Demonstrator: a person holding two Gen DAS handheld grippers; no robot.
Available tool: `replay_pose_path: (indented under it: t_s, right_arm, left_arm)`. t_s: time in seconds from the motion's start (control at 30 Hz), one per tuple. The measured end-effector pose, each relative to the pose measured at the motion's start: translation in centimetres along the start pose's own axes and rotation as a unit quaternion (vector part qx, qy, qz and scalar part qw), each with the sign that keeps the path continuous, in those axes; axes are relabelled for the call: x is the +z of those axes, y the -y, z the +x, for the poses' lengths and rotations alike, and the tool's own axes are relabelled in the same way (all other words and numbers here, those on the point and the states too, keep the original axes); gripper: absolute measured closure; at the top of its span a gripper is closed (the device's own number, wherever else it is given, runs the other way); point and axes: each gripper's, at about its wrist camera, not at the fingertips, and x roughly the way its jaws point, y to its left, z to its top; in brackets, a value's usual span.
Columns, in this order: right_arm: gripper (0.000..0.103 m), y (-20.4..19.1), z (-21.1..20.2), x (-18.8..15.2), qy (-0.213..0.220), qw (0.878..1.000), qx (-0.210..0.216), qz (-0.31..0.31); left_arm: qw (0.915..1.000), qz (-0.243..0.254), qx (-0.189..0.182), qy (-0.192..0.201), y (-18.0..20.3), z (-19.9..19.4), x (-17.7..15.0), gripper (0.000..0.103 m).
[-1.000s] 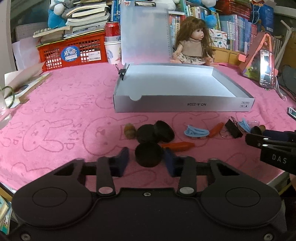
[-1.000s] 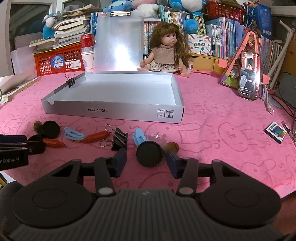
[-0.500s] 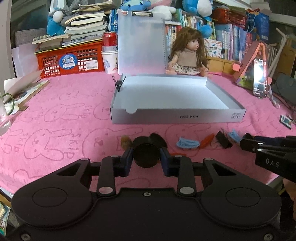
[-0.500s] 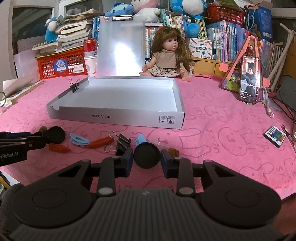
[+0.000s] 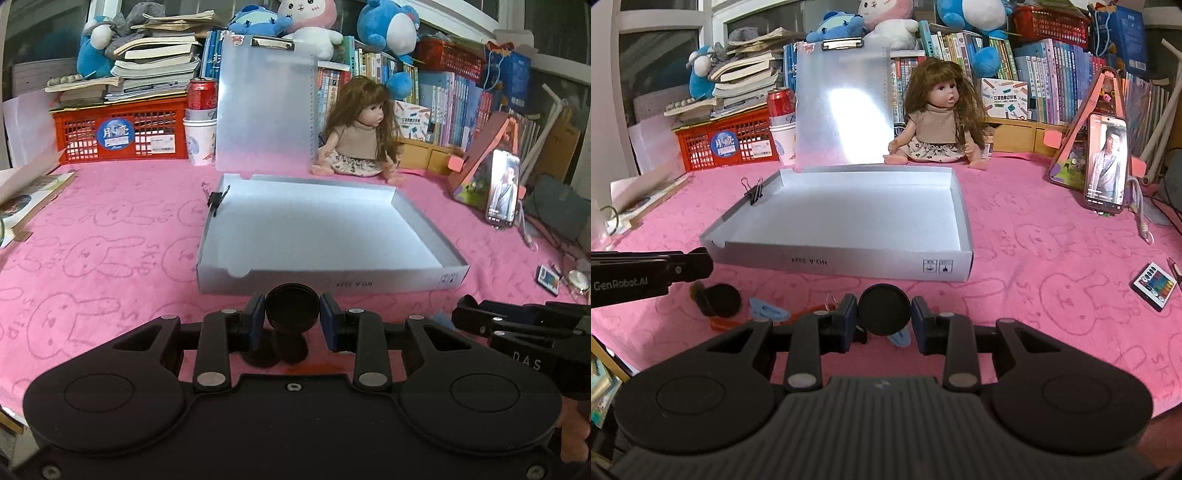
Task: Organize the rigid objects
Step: 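Carry the black discs into the white tray and open both tools to release them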
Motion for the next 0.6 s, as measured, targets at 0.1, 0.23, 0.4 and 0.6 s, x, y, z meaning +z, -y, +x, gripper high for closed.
replay_pose_path:
  t_s: [0.1,0.23,0.4,0.6]
  right_arm:
    - [0.066,0.2,0.1,0.8,0.002,1.0,0.004,0.0]
    - [0.066,0.4,0.4,2.2,-0.003,1.0,0.013,0.001]
    - [0.066,0.8,1.7,4.3,-0.031,0.999,0.037,0.009]
    - [0.066,1.3,4.0,6.3,-0.061,0.997,0.045,0.018]
  left_arm:
    - [1.0,0.004,-0.004,0.0,0.0,0.5,1.1,0.072]
    - [0.9997,-0.002,-0.022,-0.011,-0.2,1.2,2.7,0.072]
    - [0.999,0.007,-0.033,-0.03,0.0,2.9,4.7,0.072]
    - [0.9974,0.019,-0.03,-0.063,0.0,6.2,7.1,0.072]
